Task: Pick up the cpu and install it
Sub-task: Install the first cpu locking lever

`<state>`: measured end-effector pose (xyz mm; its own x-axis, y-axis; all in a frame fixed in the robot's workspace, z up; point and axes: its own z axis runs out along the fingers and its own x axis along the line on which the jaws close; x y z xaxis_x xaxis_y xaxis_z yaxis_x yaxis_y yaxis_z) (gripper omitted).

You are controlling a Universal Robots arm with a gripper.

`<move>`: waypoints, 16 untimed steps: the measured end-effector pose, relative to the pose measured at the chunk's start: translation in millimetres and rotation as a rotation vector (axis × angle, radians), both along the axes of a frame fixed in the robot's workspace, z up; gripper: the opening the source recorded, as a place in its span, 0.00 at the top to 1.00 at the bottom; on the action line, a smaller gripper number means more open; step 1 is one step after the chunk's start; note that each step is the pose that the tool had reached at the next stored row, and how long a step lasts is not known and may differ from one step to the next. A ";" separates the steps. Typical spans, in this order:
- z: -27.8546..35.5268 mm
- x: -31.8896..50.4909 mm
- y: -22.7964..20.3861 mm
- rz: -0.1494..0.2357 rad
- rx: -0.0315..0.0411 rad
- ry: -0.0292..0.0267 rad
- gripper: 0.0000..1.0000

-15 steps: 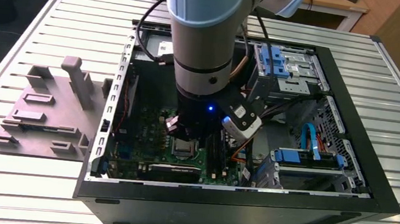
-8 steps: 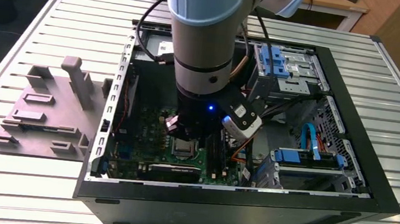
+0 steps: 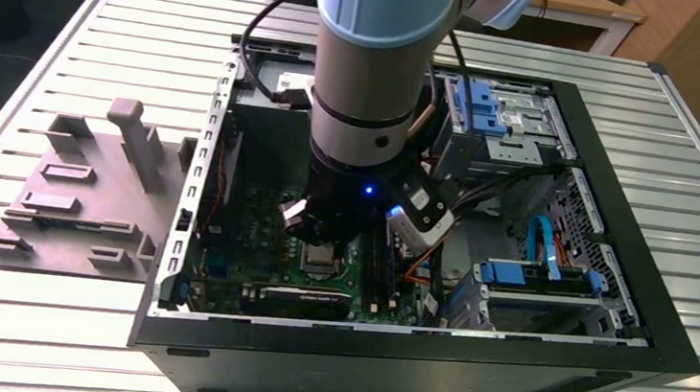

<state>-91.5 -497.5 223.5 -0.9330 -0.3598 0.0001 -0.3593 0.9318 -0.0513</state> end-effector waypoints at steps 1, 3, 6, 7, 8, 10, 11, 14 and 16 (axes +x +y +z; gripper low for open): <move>0.0 0.0 0.0 0.000 0.0000 0.0061 0.90; 0.1 0.0 0.0 0.000 0.0000 0.0066 0.90; 0.0 0.0 0.0 0.000 0.0008 0.0066 0.90; 0.0 0.0 0.0 0.000 0.0009 0.0066 0.90; 0.0 0.0 0.0 -0.003 0.0010 0.0066 0.90; -0.1 0.0 -0.1 -0.034 0.0009 0.0066 0.90; -0.2 0.0 -0.1 -0.052 0.0010 0.0066 0.90; -0.6 0.0 0.0 -0.106 0.0012 0.0065 0.90; -0.8 0.0 0.0 -0.144 0.0014 0.0065 0.90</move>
